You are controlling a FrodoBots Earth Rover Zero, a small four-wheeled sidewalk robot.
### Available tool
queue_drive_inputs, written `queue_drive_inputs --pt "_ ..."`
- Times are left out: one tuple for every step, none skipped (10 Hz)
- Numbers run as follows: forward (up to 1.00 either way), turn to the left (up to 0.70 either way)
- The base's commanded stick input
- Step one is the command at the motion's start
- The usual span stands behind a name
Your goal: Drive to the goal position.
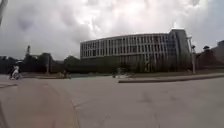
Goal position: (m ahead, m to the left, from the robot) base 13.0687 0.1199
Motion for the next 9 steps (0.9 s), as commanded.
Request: queue_drive_inputs --pt "0.70 0.00" --pt "0.70 0.00" --pt "0.70 0.00" --pt "0.70 0.00" --pt "0.70 0.00" --pt "0.70 0.00" --pt "0.70 0.00" --pt "0.70 0.00" --pt "0.70 0.00"
